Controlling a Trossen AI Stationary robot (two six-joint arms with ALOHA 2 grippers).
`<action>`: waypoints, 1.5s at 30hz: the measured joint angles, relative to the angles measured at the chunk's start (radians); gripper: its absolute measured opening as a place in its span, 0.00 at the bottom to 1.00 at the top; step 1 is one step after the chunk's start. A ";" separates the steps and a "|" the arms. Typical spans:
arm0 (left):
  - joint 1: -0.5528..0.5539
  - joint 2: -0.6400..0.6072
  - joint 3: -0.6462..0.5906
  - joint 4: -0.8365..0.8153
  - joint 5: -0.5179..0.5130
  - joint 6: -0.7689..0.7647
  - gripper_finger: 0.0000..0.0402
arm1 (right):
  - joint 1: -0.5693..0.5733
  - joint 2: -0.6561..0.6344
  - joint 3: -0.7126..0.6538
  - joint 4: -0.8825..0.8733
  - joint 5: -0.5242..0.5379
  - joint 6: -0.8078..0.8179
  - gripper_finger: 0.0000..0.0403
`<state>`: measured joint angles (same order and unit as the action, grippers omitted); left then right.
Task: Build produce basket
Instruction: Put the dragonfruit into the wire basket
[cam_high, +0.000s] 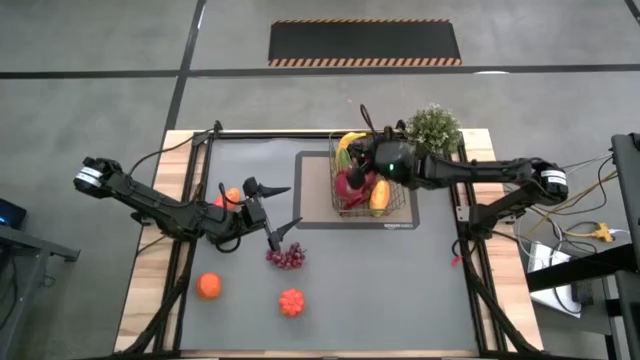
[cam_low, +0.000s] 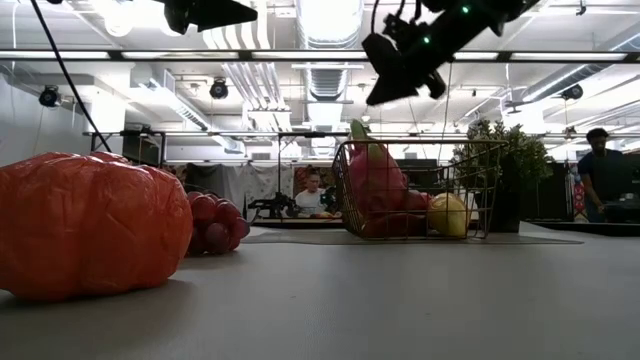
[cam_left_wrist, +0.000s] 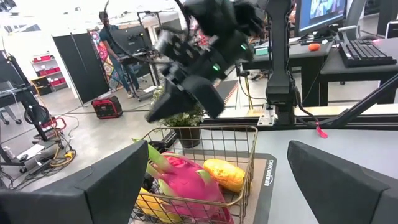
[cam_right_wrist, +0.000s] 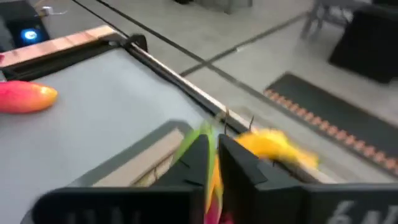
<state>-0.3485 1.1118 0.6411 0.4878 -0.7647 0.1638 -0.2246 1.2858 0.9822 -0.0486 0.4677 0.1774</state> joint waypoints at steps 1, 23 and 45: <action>0.000 0.000 0.000 0.001 0.000 0.000 0.91 | -0.018 0.000 0.018 0.000 -0.038 -0.032 0.05; 0.000 0.000 -0.009 0.001 0.000 -0.002 0.91 | -0.151 0.114 0.117 -0.148 -0.451 -0.244 0.02; 0.000 0.001 -0.009 -0.005 0.000 0.000 0.91 | 0.026 0.121 0.089 -0.282 -0.314 -0.202 0.02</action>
<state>-0.3481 1.1126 0.6319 0.4824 -0.7643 0.1636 -0.1990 1.4068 1.0711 -0.3310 0.1532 -0.0246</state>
